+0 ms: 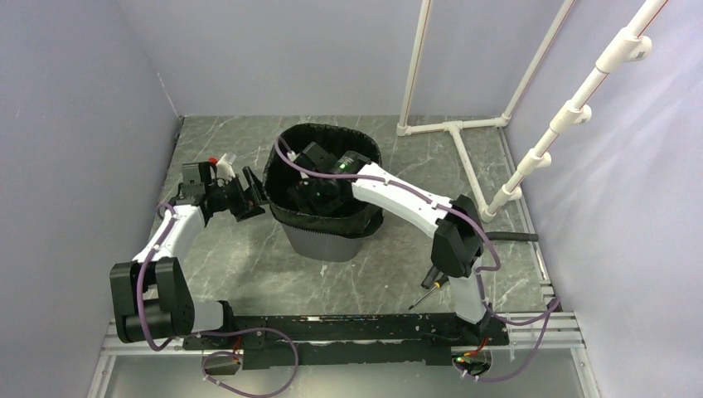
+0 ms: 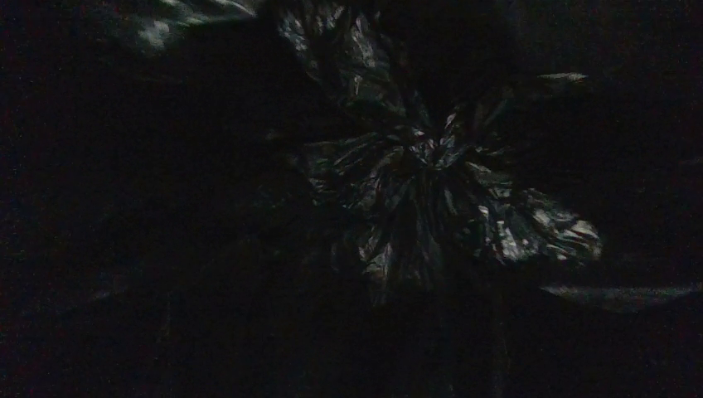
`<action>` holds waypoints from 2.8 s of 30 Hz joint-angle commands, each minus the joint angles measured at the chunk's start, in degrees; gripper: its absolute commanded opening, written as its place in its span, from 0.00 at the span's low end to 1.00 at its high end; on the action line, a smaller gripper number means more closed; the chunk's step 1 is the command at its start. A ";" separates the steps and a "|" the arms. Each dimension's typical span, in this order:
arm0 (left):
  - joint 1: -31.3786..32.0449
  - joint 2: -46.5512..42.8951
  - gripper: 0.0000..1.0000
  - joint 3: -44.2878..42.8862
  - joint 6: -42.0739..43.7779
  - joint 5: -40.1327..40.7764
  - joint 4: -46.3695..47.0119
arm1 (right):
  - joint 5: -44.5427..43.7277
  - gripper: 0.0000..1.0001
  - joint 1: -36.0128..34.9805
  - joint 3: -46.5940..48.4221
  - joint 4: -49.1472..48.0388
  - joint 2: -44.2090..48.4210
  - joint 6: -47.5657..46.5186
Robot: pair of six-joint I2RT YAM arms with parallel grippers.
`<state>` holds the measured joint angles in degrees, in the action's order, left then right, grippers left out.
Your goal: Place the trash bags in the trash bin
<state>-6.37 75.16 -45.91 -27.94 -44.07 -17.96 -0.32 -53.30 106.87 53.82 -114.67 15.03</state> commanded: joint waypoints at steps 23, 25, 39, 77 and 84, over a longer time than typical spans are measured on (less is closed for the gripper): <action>2.94 0.46 0.87 0.97 -0.40 1.66 0.45 | 0.59 0.88 0.12 -2.94 -5.90 3.07 1.11; 3.02 0.27 0.87 1.08 -0.49 1.87 0.45 | -1.95 0.88 0.12 -3.15 -4.95 3.79 2.23; 2.94 -0.14 0.85 2.67 -2.03 2.30 2.16 | -6.96 0.91 1.38 2.52 -8.19 15.08 3.74; 3.13 -7.21 0.83 1.33 0.45 -2.47 -8.63 | 24.92 0.69 28.15 -55.18 -40.59 39.37 26.45; 3.12 -8.46 0.84 -0.10 1.58 0.28 -11.86 | 15.21 0.66 28.10 -52.15 -31.54 39.77 20.71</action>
<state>-4.03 69.21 -43.70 -27.24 -42.59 -27.44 17.17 -24.47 50.98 18.79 -76.07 40.34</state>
